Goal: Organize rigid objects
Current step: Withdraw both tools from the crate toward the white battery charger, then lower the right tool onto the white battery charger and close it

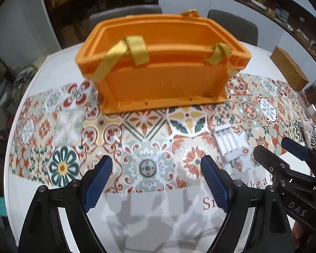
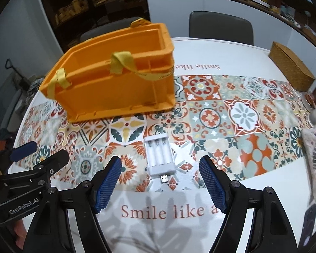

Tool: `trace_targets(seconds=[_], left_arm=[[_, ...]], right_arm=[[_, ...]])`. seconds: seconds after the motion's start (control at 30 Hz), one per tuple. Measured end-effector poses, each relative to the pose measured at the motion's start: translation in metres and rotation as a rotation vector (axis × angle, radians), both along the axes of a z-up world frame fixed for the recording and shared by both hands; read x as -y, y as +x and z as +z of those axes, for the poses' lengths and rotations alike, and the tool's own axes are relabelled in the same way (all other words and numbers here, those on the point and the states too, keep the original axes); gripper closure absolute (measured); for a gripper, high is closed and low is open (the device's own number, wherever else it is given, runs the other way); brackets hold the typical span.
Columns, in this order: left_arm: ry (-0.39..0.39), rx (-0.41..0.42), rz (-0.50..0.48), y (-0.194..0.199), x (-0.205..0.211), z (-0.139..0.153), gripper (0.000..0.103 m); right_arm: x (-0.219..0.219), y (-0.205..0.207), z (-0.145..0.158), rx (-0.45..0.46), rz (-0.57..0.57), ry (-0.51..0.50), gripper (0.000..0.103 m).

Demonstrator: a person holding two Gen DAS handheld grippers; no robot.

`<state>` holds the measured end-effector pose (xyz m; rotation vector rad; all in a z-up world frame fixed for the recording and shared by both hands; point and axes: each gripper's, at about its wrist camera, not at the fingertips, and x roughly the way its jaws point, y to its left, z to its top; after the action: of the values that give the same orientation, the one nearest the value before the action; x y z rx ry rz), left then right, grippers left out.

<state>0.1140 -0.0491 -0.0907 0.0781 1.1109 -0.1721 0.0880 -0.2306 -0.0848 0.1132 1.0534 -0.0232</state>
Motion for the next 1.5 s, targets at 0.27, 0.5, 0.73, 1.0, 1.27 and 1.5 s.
trace_targets(seconds=[0.27,0.5,0.73,1.0,1.27,1.5], left_arm=[[0.003,-0.041,0.076,-0.007,-0.006,-0.019,0.017],[0.009,-0.074,0.132,-0.01,-0.006,-0.035,0.017],[0.035,-0.124,0.162,-0.01,0.001,-0.055,0.017],[0.064,-0.164,0.179,-0.008,0.007,-0.075,0.017],[0.079,-0.183,0.198,-0.002,0.009,-0.085,0.017],[0.087,-0.189,0.207,0.001,0.009,-0.089,0.017]], right_arm=[[-0.006,0.007,-0.021,-0.033,0.084,0.012,0.028],[-0.007,0.015,-0.039,-0.068,0.138,0.002,0.029],[-0.005,0.021,-0.06,-0.11,0.176,-0.016,0.031],[-0.004,0.028,-0.077,-0.117,0.206,-0.058,0.033],[-0.006,0.036,-0.093,-0.139,0.231,-0.07,0.039],[-0.006,0.04,-0.103,-0.143,0.238,-0.078,0.046]])
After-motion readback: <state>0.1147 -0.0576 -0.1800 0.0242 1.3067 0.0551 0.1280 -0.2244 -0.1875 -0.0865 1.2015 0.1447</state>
